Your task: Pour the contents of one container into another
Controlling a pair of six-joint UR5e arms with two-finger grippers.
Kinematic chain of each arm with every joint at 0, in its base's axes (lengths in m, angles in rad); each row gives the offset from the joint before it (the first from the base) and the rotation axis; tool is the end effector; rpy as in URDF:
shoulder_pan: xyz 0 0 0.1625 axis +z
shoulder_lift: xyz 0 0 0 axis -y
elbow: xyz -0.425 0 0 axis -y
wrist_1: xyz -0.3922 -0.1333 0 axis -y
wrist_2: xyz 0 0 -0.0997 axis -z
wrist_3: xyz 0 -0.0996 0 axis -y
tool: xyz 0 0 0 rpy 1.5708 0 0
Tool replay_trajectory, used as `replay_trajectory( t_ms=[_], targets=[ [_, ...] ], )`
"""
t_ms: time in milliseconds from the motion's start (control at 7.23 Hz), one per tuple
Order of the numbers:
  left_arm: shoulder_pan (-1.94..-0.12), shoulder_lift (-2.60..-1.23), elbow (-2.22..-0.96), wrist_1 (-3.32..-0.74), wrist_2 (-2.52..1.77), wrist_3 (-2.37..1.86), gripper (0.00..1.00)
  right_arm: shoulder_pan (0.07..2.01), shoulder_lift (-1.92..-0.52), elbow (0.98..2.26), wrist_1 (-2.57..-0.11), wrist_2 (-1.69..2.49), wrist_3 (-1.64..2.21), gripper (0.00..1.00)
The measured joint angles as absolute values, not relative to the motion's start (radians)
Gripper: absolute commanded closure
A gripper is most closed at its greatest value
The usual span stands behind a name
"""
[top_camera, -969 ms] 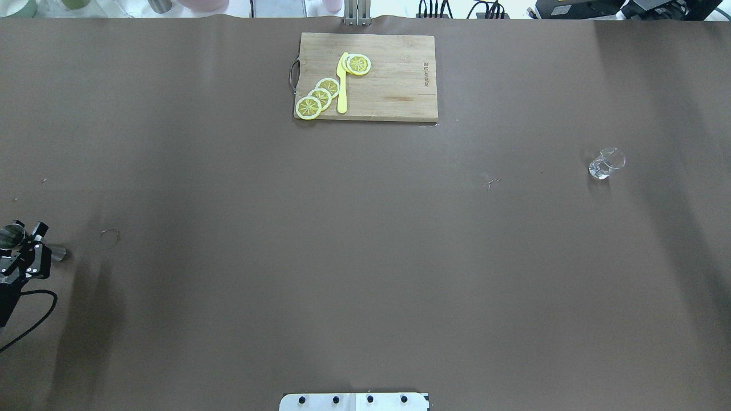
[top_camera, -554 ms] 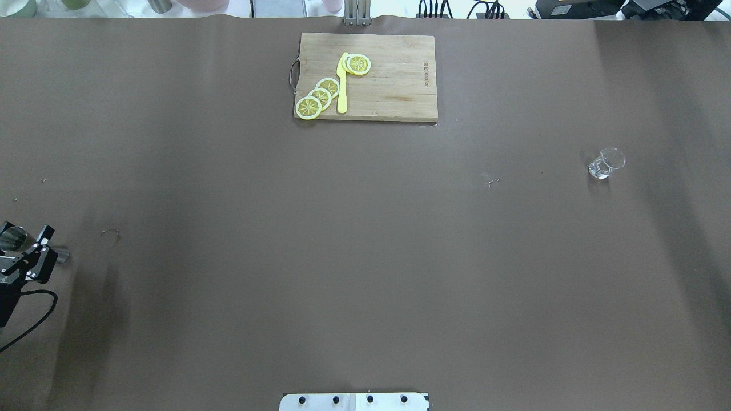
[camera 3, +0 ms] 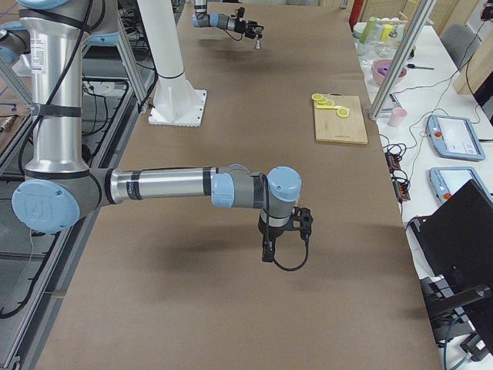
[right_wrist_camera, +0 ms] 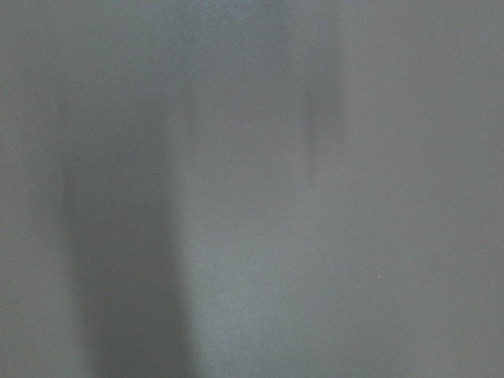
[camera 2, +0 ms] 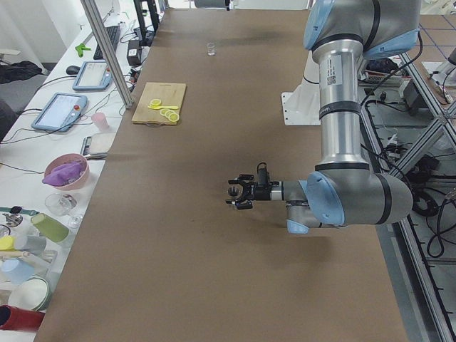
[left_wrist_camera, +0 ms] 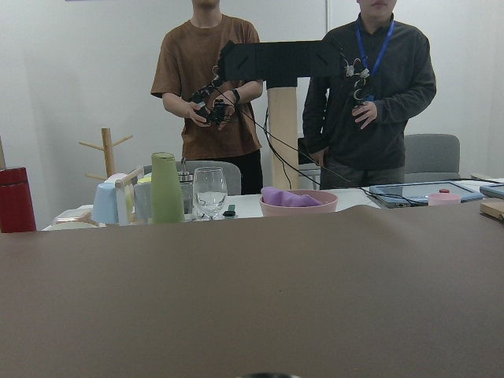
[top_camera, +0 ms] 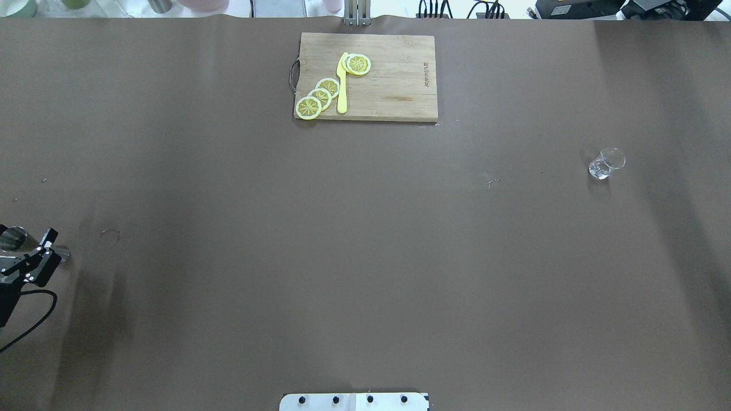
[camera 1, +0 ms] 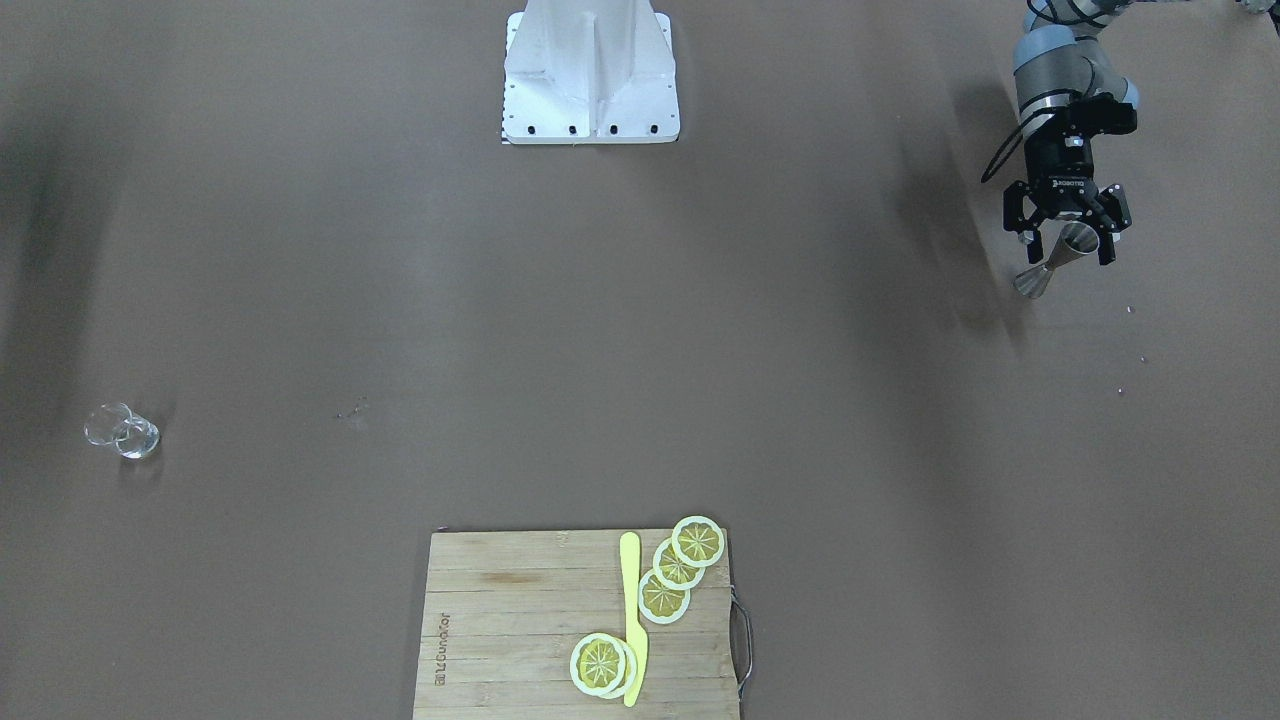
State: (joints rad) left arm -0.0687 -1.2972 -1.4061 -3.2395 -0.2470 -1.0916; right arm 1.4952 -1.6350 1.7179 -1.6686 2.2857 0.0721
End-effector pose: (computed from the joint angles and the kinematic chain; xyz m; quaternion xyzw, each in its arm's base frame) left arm 0.2801 -0.2497 0.6523 0.6064 0.3025 -0.2160 0.7030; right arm 0.0329 -0.4660 0.6308 -0.0328 -0.3484 0.0010 0.9368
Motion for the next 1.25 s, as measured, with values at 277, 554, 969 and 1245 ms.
replay_trajectory(
  t_ms=[277,554,969,1245],
  targets=[
    [-0.067,-1.259,-1.461,-3.239,-0.247,-1.082,0.03,1.502,-1.631,1.713,-1.668,2.298,0.072,0.0],
    [-0.064,-1.181,-1.561,-3.237,-0.248,-1.055,0.03,1.503,-1.617,1.712,-1.665,2.306,0.072,0.0],
    [-0.065,-1.074,-1.76,-3.229,-0.273,-0.944,0.03,1.503,-1.585,1.707,-1.666,2.33,0.073,0.0],
    [-0.091,-1.069,-1.855,-3.218,-0.336,-0.832,0.03,1.502,-1.578,1.7,-1.666,2.337,0.072,0.0]
  ],
)
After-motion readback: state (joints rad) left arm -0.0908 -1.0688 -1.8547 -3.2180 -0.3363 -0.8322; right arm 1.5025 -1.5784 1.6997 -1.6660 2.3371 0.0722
